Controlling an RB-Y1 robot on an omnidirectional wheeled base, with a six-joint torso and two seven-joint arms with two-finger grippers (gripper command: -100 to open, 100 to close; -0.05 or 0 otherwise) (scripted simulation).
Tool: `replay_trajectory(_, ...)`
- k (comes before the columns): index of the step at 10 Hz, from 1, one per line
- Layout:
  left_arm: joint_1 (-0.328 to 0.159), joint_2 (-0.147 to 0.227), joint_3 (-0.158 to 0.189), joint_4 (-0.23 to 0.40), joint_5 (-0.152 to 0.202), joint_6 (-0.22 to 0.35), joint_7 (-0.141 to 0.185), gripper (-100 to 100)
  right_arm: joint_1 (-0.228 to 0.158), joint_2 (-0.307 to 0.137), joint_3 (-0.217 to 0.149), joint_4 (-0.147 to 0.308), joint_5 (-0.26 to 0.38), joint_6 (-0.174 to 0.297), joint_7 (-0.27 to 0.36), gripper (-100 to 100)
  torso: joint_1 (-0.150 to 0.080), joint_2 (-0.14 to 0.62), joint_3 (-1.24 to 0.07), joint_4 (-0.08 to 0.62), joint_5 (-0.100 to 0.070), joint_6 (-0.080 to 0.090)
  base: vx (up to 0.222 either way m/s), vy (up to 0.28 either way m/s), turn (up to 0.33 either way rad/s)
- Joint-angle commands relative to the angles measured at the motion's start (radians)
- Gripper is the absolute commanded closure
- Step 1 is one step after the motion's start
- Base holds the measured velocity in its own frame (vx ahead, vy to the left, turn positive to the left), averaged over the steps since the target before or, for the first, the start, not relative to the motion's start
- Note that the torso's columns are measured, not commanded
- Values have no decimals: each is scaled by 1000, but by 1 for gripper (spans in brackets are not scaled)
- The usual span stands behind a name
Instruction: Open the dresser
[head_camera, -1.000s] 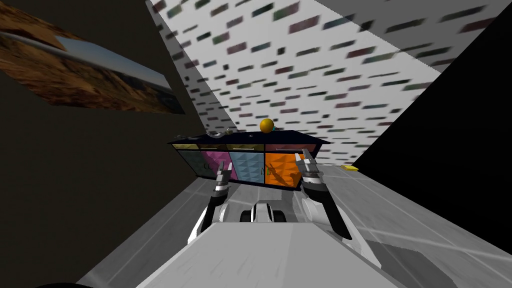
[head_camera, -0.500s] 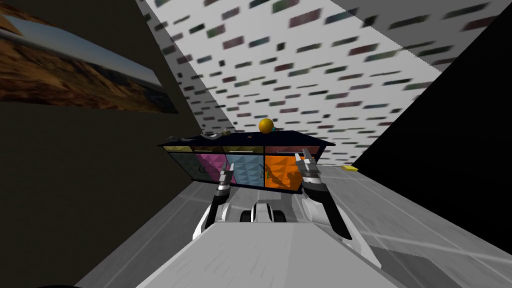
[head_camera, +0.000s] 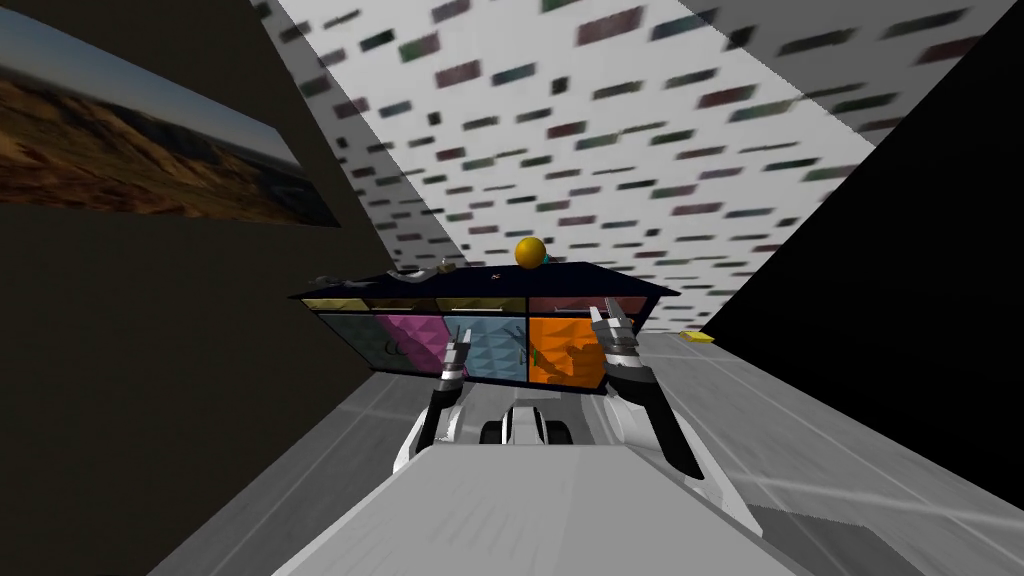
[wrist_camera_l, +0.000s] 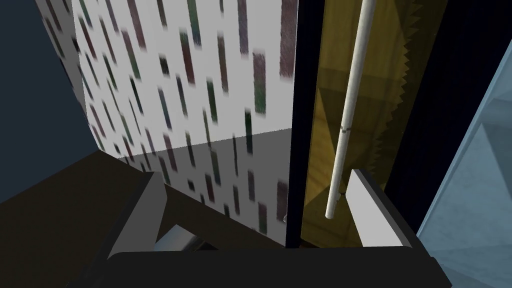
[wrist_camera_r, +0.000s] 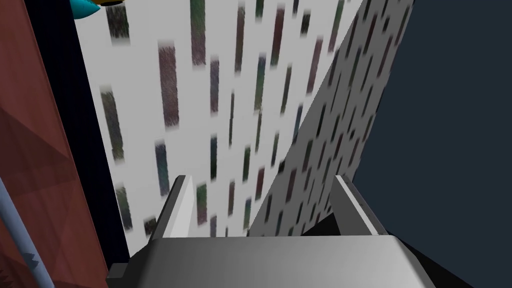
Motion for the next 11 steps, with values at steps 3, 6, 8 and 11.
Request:
replay_trajectory(3, -32, -19, -10, 82, -13, -22, -10, -100, 0, 0, 0, 0, 0, 0, 0, 0, 0, 1, 1, 0, 0, 0, 124, 5, -46)
replay_trajectory(6, -55, -53, -16, 140, -22, -37, -17, -100, 0, 0, 0, 0, 0, 0, 0, 0, 0, 1, 1, 0, 0, 0, 124, 7, -54)
replay_trajectory(8, -60, -43, -11, 100, -19, 3, -14, -100, 0, 0, 0, 0, 0, 0, 0, 0, 0, 5, 3, 1, 0, 0, 42, -1, 1)
replay_trajectory(11, -73, -41, -7, 60, -17, 55, -12, -100, 0, 0, 0, 0, 0, 0, 0, 0, 0, 1, 1, 0, 0, 0, 30, -6, 3)
